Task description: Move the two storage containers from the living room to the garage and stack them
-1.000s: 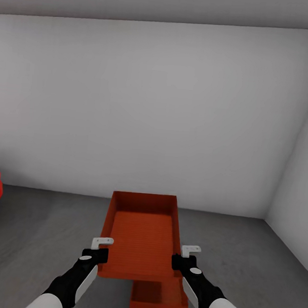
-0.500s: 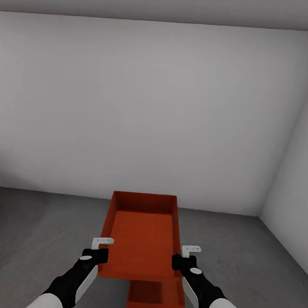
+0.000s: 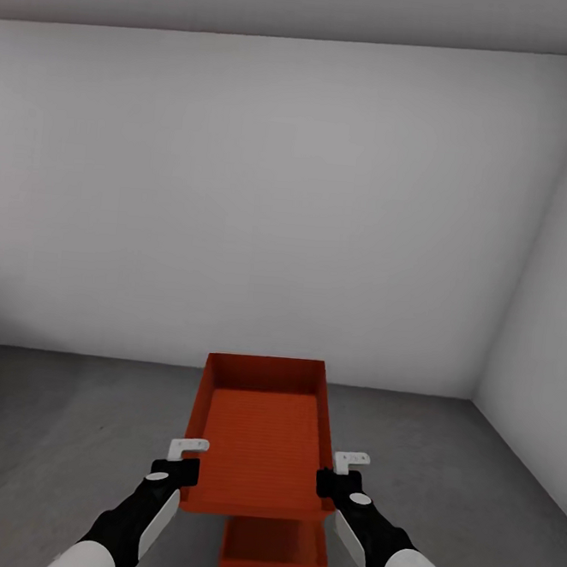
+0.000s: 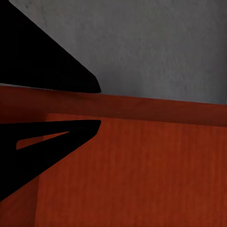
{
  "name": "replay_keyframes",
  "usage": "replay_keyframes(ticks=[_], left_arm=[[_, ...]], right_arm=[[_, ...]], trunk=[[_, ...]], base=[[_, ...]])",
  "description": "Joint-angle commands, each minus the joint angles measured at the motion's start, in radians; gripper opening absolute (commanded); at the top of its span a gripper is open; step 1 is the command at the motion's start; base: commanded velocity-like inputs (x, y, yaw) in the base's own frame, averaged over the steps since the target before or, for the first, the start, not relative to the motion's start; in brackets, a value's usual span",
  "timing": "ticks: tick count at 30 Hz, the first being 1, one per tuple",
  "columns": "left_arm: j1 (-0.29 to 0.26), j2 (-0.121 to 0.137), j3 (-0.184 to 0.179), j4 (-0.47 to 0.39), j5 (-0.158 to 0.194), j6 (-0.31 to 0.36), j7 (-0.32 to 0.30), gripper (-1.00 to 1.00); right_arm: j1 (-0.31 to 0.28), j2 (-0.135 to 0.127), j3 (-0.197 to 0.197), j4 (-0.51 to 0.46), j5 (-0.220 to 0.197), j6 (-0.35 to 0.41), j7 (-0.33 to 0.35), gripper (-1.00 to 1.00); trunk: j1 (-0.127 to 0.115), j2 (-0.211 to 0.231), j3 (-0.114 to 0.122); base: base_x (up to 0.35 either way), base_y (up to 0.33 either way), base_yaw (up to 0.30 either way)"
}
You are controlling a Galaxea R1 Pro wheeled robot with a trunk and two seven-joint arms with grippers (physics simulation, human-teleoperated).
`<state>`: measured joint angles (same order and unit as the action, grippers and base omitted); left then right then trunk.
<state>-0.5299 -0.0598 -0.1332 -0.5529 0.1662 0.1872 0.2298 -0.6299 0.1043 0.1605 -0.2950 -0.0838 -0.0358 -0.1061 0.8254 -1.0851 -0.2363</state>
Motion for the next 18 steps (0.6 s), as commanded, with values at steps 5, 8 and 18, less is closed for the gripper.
replay_keyframes(ticks=[5, 8, 18], left_arm=[[-0.001, 0.001, 0.018, -0.015, -0.004, -0.003, 0.016, -1.0], [-0.001, 0.001, 0.018, -0.016, -0.004, -0.003, 0.016, -1.0], [-0.001, 0.0, 0.018, -0.016, -0.004, -0.004, 0.016, -1.0]], right_arm=[[-0.001, -0.011, -0.018, 0.003, -0.011, -0.004, -0.055, -1.0], [-0.001, -0.011, -0.018, 0.003, -0.011, -0.003, -0.055, -1.0], [-0.001, -0.011, -0.018, 0.004, -0.011, -0.003, -0.054, -1.0]], trunk=[[0.0, -0.001, -0.001], [0.0, -0.001, -0.001], [0.0, -0.001, -0.001]], base=[[0.103, -0.24, 0.0], [0.034, -0.095, 0.0], [0.004, -0.01, 0.0]])
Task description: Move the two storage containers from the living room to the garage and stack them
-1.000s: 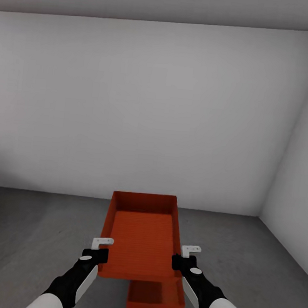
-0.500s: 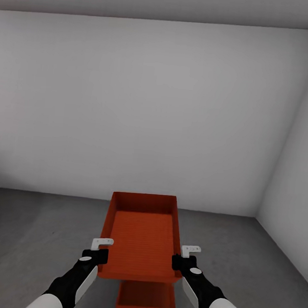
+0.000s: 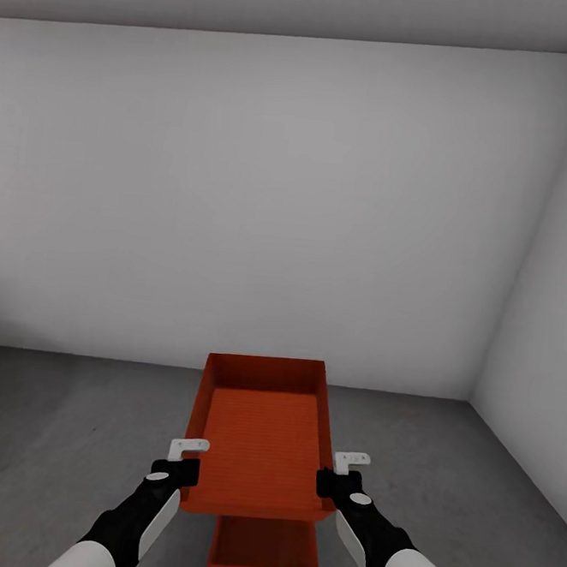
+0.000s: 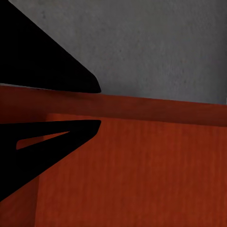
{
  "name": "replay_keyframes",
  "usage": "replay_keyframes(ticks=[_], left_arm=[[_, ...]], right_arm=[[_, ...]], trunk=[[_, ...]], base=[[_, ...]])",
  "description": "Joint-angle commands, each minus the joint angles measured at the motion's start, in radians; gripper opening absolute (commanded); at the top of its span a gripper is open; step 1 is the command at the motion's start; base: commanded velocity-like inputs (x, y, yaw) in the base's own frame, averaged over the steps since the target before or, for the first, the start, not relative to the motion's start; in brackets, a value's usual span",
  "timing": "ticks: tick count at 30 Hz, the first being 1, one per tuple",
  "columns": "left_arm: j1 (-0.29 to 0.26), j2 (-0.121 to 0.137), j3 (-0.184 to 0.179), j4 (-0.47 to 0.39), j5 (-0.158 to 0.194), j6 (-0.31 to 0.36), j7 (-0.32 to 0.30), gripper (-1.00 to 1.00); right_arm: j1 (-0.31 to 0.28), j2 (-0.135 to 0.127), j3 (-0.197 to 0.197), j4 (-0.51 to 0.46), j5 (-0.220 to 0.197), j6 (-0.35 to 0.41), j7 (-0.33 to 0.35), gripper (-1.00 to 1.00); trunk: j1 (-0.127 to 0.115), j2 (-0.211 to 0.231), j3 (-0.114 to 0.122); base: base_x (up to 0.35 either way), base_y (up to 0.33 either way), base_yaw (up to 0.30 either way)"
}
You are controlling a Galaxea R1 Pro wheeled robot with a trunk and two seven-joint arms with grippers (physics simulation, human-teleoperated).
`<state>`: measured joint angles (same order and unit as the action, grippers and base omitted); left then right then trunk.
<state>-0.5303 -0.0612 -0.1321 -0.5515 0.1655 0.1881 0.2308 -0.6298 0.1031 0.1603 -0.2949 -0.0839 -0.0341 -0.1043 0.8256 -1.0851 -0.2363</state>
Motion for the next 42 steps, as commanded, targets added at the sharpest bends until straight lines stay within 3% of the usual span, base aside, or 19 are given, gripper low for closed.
replay_keyframes(ticks=[1, 34, 42], left_arm=[[-0.001, 0.002, 0.017, -0.018, -0.004, -0.005, 0.015, -1.0], [-0.001, 0.002, 0.017, -0.021, -0.006, -0.006, 0.016, -1.0], [-0.001, 0.002, 0.017, -0.022, -0.006, -0.006, 0.016, -1.0]], right_arm=[[-0.001, -0.01, -0.018, 0.003, -0.011, -0.004, -0.056, -1.0], [-0.001, -0.01, -0.018, 0.003, -0.011, -0.004, -0.064, -1.0], [-0.001, -0.01, -0.018, 0.002, -0.011, -0.003, -0.072, -1.0]], trunk=[[0.0, -0.001, -0.001], [0.0, -0.001, -0.001], [0.0, -0.001, -0.012]], base=[[0.0, 0.0, 0.0], [0.0, 0.0, 0.0], [0.0, 0.0, 0.0]])
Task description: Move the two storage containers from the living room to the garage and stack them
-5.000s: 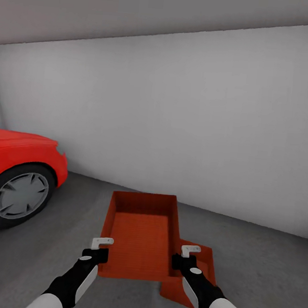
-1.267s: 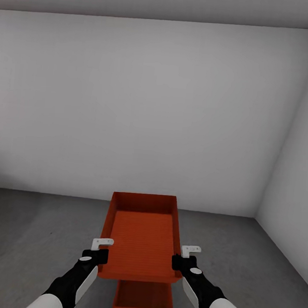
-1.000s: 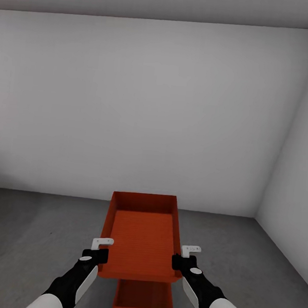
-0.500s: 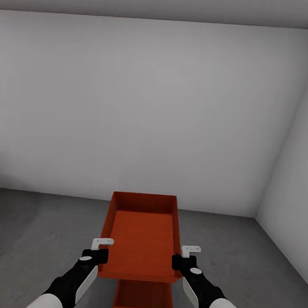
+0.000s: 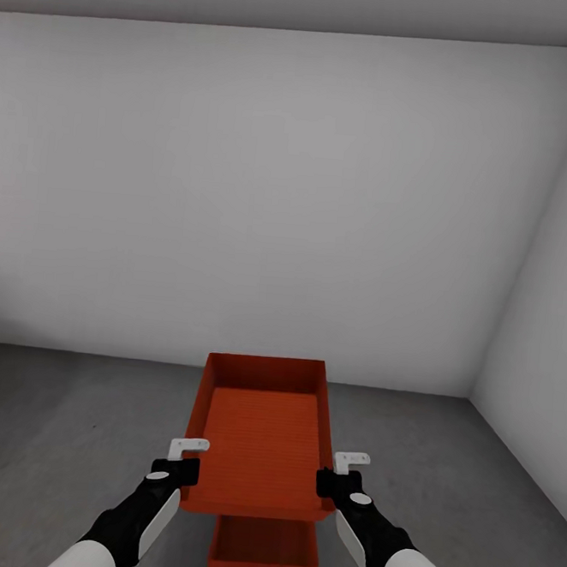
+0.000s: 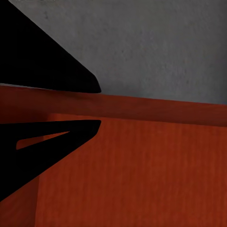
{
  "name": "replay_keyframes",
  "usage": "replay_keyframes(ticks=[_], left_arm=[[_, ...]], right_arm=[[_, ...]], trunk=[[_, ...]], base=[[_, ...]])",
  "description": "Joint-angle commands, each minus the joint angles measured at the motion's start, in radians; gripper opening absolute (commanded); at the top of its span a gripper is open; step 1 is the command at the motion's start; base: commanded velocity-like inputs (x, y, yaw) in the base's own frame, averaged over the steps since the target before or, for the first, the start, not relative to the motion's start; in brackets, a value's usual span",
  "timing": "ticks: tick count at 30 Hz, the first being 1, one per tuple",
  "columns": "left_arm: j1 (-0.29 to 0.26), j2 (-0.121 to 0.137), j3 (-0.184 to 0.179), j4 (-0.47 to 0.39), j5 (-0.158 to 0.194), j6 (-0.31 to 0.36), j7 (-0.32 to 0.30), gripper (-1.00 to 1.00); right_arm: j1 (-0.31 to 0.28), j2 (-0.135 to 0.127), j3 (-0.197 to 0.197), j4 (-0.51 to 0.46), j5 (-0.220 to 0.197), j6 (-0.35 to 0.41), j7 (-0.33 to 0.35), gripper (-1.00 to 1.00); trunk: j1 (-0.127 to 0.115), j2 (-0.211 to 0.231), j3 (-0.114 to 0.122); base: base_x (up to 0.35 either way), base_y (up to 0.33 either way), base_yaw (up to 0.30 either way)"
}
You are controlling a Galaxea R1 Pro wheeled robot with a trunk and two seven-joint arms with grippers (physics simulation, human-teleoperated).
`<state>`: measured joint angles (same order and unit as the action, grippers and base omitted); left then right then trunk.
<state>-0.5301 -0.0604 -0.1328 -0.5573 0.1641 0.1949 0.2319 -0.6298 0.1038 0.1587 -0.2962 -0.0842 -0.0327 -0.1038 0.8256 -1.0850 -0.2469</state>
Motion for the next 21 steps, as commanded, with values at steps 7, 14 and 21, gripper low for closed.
replay_keyframes(ticks=[7, 14, 21], left_arm=[[-0.001, 0.002, 0.018, -0.016, -0.005, -0.012, 0.015, -1.0], [-0.001, 0.001, 0.018, -0.017, -0.004, -0.012, 0.015, -1.0], [-0.001, 0.002, 0.018, -0.021, -0.005, -0.012, 0.015, -1.0]], right_arm=[[-0.001, -0.01, -0.015, 0.004, -0.012, -0.003, -0.073, -1.0], [-0.001, -0.01, -0.015, 0.004, -0.011, -0.005, -0.073, -1.0], [-0.001, -0.01, -0.015, 0.004, -0.012, -0.004, -0.071, -1.0]], trunk=[[0.0, -0.001, -0.013], [0.0, -0.001, -0.024], [0.0, -0.001, -0.035]], base=[[0.0, 0.0, 0.0], [0.0, 0.0, 0.0], [0.0, 0.0, 0.0]])
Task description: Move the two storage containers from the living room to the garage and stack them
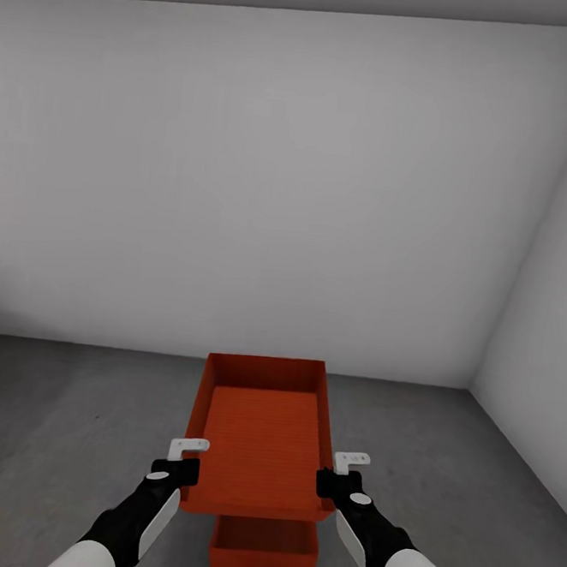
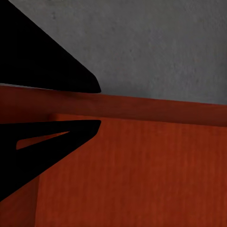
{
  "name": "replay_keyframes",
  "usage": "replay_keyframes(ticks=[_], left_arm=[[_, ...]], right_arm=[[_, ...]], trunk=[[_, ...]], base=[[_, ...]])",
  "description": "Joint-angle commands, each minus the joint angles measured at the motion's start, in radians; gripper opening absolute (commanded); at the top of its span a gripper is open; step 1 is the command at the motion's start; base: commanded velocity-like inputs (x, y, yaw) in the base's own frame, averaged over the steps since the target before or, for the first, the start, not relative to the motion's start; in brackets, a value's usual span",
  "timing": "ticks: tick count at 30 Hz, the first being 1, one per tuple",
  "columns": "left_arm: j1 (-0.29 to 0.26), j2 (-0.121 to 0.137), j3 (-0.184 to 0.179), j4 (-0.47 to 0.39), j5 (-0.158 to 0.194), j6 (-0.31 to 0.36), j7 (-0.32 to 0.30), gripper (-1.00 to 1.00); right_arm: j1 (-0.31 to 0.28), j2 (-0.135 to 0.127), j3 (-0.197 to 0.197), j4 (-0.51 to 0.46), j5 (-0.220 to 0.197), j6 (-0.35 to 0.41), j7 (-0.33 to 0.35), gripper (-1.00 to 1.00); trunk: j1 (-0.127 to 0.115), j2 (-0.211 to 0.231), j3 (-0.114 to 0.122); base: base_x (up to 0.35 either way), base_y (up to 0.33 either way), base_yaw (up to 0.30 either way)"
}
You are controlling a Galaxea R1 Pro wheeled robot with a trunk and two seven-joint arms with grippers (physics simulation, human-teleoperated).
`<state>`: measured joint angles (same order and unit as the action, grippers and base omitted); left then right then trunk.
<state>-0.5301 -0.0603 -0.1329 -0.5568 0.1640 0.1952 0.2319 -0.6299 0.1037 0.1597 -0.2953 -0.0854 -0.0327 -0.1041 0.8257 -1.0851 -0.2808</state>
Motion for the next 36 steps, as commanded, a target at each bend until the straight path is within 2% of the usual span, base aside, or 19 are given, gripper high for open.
replay_keyframes(ticks=[1, 6, 21, 36], left_arm=[[-0.001, 0.001, 0.018, -0.021, -0.004, -0.012, 0.015, -1.0], [-0.001, 0.001, 0.015, -0.012, -0.004, -0.013, 0.015, -1.0], [-0.001, 0.001, 0.016, -0.017, -0.004, -0.013, 0.015, -1.0], [-0.001, 0.002, 0.017, -0.021, -0.004, -0.014, 0.015, -1.0]], right_arm=[[-0.001, -0.01, -0.016, 0.003, -0.011, -0.004, -0.071, -1.0], [-0.001, -0.01, -0.016, 0.003, -0.011, -0.004, -0.071, -1.0], [-0.001, -0.01, -0.017, 0.003, -0.01, -0.006, -0.069, -1.0], [-0.001, -0.011, -0.017, 0.003, -0.01, -0.008, -0.069, -1.0]], trunk=[[0.0, -0.001, -0.003], [0.0, -0.001, -0.011], [0.0, -0.001, -0.035], [0.0, -0.001, -0.06]], base=[[0.0, 0.0, 0.0], [0.138, 0.0, 0.0], [0.294, 0.0, 0.0], [0.006, 0.0, 0.0]])
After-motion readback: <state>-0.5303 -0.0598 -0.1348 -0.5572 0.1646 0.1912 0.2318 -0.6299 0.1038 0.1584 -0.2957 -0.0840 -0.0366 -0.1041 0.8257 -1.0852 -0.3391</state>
